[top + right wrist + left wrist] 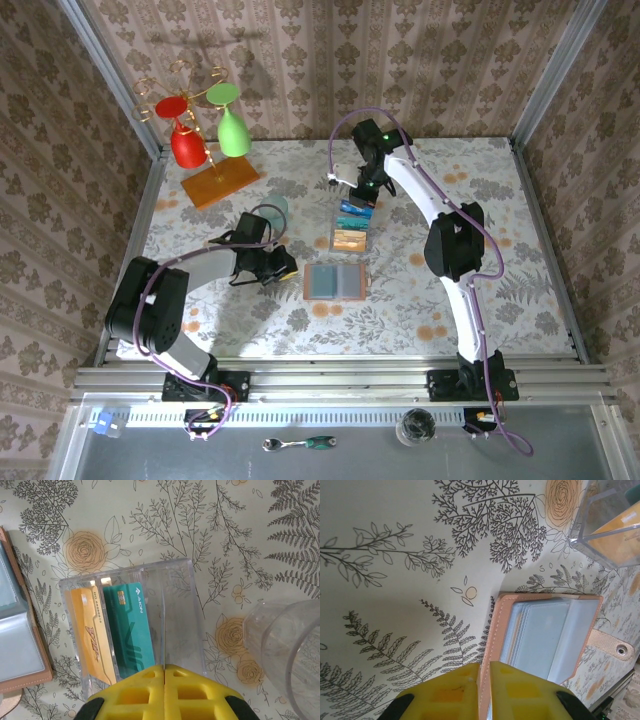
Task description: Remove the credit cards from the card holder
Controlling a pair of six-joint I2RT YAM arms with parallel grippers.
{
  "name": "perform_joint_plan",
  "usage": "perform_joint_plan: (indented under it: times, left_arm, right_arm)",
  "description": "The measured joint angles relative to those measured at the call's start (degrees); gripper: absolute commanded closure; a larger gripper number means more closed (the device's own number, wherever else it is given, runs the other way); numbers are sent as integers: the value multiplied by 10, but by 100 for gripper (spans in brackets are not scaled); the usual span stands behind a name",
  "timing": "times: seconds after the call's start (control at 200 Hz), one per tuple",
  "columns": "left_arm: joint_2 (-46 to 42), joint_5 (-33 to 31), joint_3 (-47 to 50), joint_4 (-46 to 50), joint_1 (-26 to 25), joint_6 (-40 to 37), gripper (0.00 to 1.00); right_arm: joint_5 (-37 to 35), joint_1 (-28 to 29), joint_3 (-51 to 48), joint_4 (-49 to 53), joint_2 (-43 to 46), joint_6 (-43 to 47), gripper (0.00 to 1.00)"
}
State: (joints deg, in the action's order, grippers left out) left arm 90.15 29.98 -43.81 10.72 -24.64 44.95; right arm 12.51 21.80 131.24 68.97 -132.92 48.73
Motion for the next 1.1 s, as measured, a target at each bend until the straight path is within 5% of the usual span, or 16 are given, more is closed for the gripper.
perform_joint_plan:
  times: [0.63, 0.78, 1.1]
  left_arm:
    - [-10, 0, 7, 0, 4, 0, 87]
    - [-10, 0, 11, -4, 4, 0, 87]
    - [-10, 0, 15, -9, 4, 0, 87]
  right_arm:
    - [10, 0, 28, 1, -21, 7, 100]
    - [12, 0, 28, 0, -39, 7, 74]
    - [-35, 0, 6, -68, -39, -18, 77]
